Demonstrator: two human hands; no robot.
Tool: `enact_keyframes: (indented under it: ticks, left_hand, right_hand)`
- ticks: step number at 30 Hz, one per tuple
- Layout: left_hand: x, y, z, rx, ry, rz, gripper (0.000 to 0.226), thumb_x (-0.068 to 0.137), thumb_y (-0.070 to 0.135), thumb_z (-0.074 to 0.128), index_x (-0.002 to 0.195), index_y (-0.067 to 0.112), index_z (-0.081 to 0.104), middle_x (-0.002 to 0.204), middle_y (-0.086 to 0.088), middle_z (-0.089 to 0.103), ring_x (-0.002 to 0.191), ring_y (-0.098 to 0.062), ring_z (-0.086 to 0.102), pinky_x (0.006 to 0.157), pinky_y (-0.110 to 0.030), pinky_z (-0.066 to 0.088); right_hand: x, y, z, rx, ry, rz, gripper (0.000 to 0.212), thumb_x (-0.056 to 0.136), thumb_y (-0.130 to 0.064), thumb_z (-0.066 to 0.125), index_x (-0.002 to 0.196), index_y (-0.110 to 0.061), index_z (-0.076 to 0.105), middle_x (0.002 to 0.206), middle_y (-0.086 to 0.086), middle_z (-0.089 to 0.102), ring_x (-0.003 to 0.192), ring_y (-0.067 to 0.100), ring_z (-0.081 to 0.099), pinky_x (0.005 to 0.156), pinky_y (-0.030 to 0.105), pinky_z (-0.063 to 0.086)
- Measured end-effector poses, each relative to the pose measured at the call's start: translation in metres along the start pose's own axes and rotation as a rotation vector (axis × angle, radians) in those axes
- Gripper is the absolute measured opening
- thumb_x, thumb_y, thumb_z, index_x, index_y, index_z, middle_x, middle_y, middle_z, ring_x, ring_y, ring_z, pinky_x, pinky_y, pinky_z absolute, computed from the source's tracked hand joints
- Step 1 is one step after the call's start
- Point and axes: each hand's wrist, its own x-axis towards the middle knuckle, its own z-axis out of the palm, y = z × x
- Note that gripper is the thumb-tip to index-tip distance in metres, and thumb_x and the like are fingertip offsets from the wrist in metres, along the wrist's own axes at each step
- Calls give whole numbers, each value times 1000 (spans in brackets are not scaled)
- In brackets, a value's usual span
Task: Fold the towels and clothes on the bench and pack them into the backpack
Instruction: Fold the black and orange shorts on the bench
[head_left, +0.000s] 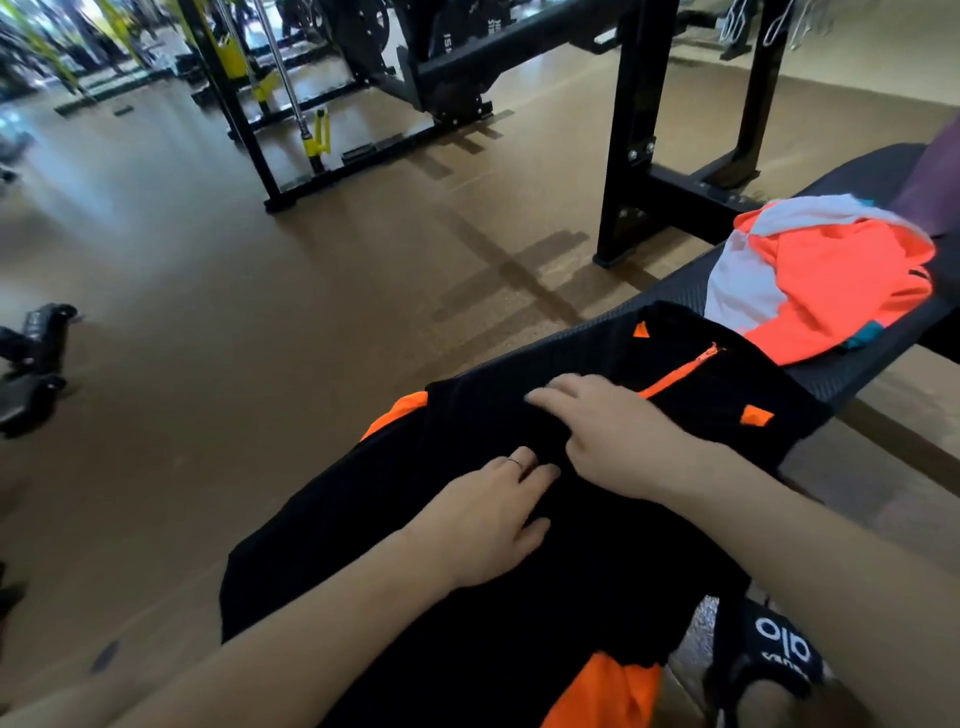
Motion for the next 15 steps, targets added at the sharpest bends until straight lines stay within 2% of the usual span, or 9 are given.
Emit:
enact_keyframes:
  ticks: [2, 4, 6, 8, 10, 12, 15]
  left_hand:
    - [-27, -7, 1, -119, 53, -6, 58, 103, 43, 48, 156, 25, 32, 151, 6, 35, 127, -10, 50, 106, -27, 46]
    - [-61, -25, 2, -190, 141, -91, 53, 103, 44, 48, 153, 30, 35, 150, 15, 35, 130, -4, 46, 108, -21, 41]
    - [-98, -53, 8, -245, 224, -275, 53, 102, 42, 51, 151, 32, 36, 150, 16, 35, 133, -4, 44, 109, -19, 36]
    - [-133, -87, 17, -326, 275, -536, 59, 100, 38, 57, 153, 29, 32, 151, 5, 35, 134, -16, 45, 112, -27, 37]
    - [-163, -119, 27, -506, 231, -846, 72, 98, 42, 60, 157, 27, 22, 155, -9, 31, 135, -28, 45, 113, -38, 38]
    - [-189, -141, 38, -777, 152, -1091, 85, 96, 51, 62, 160, 27, 11, 159, -14, 28, 140, -34, 40, 115, -46, 35]
    - [-216, -159, 52, -1131, 61, -1245, 91, 91, 71, 53, 160, 26, 14, 159, -12, 33, 142, -34, 39, 116, -54, 34]
  right_hand:
    - [-9, -13, 17, -95, -142, -90, 63, 94, -15, 47, 154, -26, 33, 157, 1, 33, 146, 22, 28, 117, 39, 29]
    - [-16, -16, 30, -274, -232, -82, 63, 94, -18, 48, 154, -23, 32, 160, 5, 28, 148, 26, 23, 120, 40, 23]
    - [-21, -21, 37, -335, -146, -70, 57, 92, -16, 49, 149, -20, 40, 153, 7, 36, 144, 28, 29, 120, 41, 24]
    - [-24, -35, 45, -314, 17, -111, 52, 91, -13, 48, 142, -19, 48, 144, 5, 47, 138, 26, 38, 117, 40, 28]
    - [-28, -61, 56, -221, 124, -185, 49, 89, -14, 49, 138, -19, 53, 136, 2, 54, 130, 24, 48, 112, 39, 36]
    - [-41, -96, 72, -107, 164, -272, 43, 87, -19, 49, 129, -19, 59, 122, 1, 60, 115, 23, 57, 100, 38, 46]
    - [-70, -154, 97, -53, 169, -410, 32, 87, -31, 48, 114, -21, 61, 106, -2, 58, 96, 20, 56, 84, 35, 48]
